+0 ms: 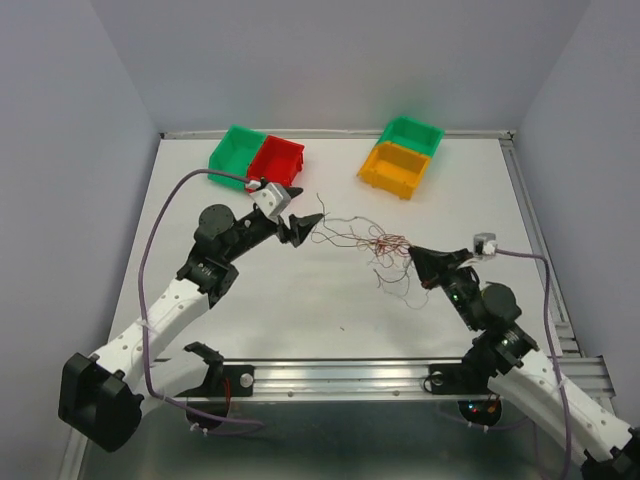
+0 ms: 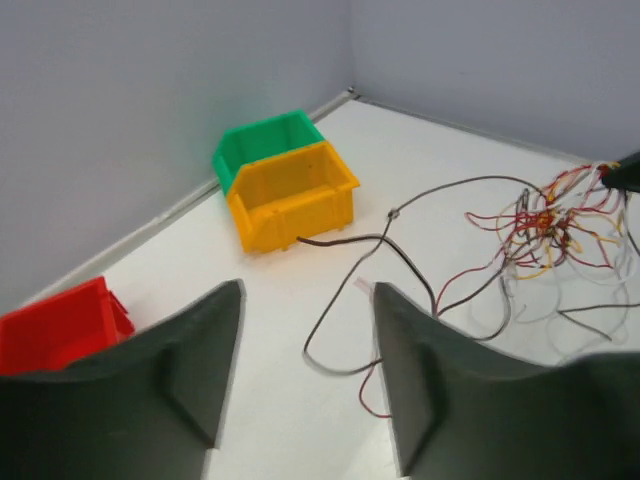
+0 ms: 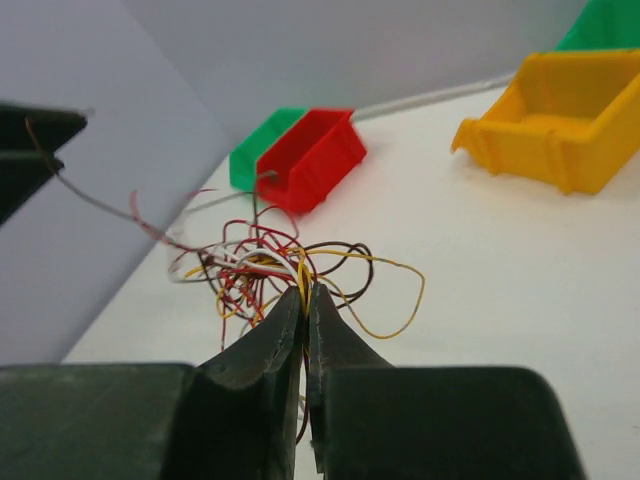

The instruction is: Untangle the cables

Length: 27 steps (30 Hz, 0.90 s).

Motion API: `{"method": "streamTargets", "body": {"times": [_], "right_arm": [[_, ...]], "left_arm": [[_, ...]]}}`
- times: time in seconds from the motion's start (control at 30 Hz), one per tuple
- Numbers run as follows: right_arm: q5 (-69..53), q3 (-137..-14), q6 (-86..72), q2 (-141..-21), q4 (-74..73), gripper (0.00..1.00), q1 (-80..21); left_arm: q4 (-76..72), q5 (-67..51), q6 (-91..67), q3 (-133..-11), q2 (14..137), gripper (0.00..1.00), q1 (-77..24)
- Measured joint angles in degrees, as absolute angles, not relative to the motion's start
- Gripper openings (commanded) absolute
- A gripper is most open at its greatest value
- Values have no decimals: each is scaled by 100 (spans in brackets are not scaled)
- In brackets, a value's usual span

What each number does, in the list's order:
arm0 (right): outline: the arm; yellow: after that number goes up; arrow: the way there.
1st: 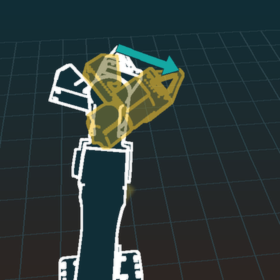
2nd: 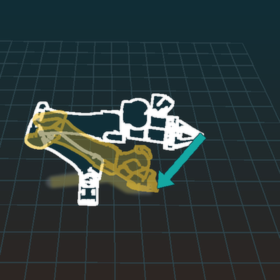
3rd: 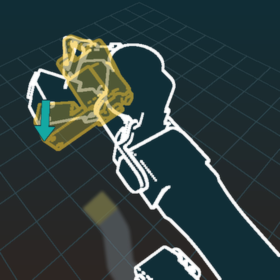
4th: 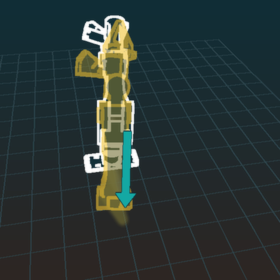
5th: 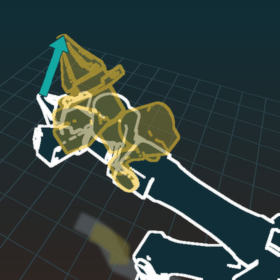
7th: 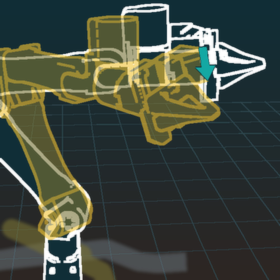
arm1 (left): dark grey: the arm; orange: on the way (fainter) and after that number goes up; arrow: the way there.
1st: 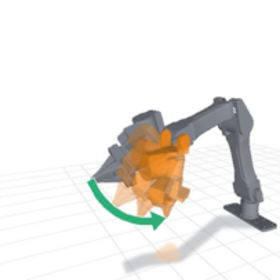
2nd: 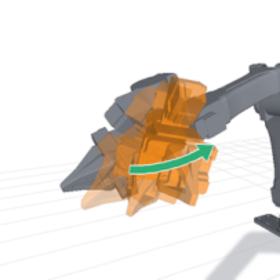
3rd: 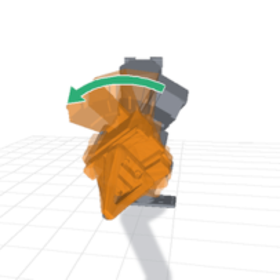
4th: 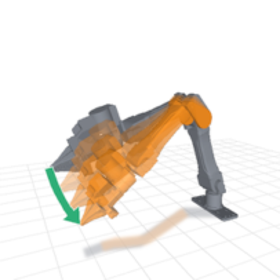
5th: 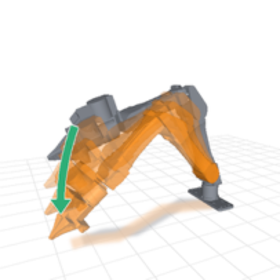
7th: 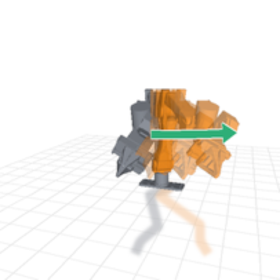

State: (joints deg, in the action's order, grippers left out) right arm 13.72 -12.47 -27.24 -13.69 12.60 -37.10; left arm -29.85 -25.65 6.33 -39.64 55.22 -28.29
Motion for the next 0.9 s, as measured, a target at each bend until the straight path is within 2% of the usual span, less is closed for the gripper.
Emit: {"method": "streamTargets", "body": {"times": [0.03,0.13,0.33,0.53,0.77,0.9], "right_arm": [[950,-1249,-2617,-1739,1461,8,-3671],[-34,-1249,-2392,-2851,1874,8,-3673],[-1245,-1249,-2176,-4222,2648,8,-3677],[-1857,-1249,-2169,-4488,3389,11,-3684],[-2106,-1249,-2134,-4320,3601,12,-3721],[-2128,-1249,-2123,-4154,3673,12,-3721]], "left_arm": [[-2980,-2698,696,-3997,5572,87,-2867],[-2906,-3087,1114,-4023,5684,91,-3199],[-2812,-3365,1769,-4025,5782,90,-3822],[-2530,-3262,2161,-4191,6519,85,-4287],[-2095,-3109,2370,-4554,7279,72,-4416],[-1831,-3100,2506,-4816,7546,71,-4550]]}}
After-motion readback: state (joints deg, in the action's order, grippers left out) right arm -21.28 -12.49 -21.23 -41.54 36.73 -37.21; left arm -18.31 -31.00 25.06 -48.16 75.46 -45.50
